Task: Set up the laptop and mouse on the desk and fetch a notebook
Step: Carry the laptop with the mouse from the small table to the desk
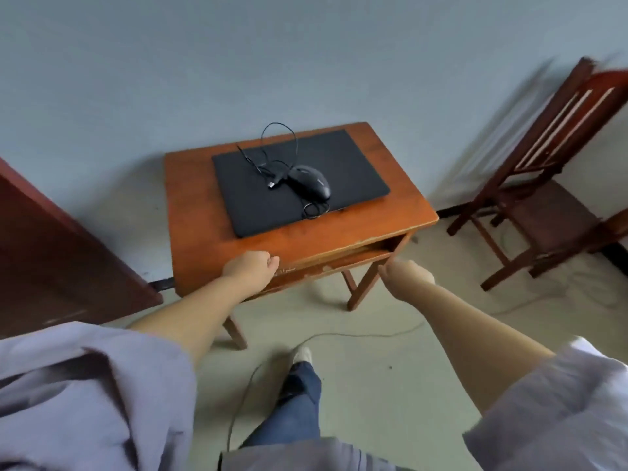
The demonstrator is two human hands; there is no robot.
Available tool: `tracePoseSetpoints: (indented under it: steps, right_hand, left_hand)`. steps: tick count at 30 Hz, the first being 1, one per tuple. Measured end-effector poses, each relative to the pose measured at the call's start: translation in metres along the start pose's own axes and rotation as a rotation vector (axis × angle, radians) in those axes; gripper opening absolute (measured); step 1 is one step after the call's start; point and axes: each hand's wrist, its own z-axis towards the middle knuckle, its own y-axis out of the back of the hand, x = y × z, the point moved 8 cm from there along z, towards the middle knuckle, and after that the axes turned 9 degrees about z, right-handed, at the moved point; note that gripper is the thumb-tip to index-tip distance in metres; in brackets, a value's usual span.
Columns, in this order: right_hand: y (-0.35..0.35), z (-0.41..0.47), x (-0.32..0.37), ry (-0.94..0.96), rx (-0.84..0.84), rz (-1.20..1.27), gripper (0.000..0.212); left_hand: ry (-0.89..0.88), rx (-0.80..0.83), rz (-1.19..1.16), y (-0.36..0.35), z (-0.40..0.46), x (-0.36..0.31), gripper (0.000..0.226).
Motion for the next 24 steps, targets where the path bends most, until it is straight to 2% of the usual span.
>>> tracePoseSetpoints:
  steps: [2, 5, 9, 11, 17, 24]
  right_hand:
    - [0.022, 0.037, 0.011, 0.033, -0.011, -0.001, 0.022]
    - [0.06, 0.095, 0.019, 0.054, -0.091, 0.07, 0.035]
    - [0.093, 0.156, 0.03, 0.108, -0.104, 0.041, 0.022]
    - [0.102, 0.183, 0.029, 0.053, -0.115, 0.099, 0.014]
    - [0.119, 0.243, 0.043, 0.024, -0.206, 0.113, 0.035]
    - [0.113, 0.298, 0.039, -0.127, -0.125, 0.361, 0.048]
  left_hand:
    - [0.115, -0.052, 0.0, 0.017, 0.02, 0.029, 0.046]
    - [0.288, -0.093, -0.03, 0.036, 0.059, 0.073, 0.046]
    - [0.47, -0.078, -0.112, 0.048, 0.108, 0.107, 0.045]
    - [0.522, -0.046, -0.156, 0.049, 0.128, 0.111, 0.046]
    - [0.677, 0.009, -0.276, 0.045, 0.164, 0.118, 0.049]
    - [0.787, 0.009, -0.311, 0.037, 0.178, 0.131, 0.057]
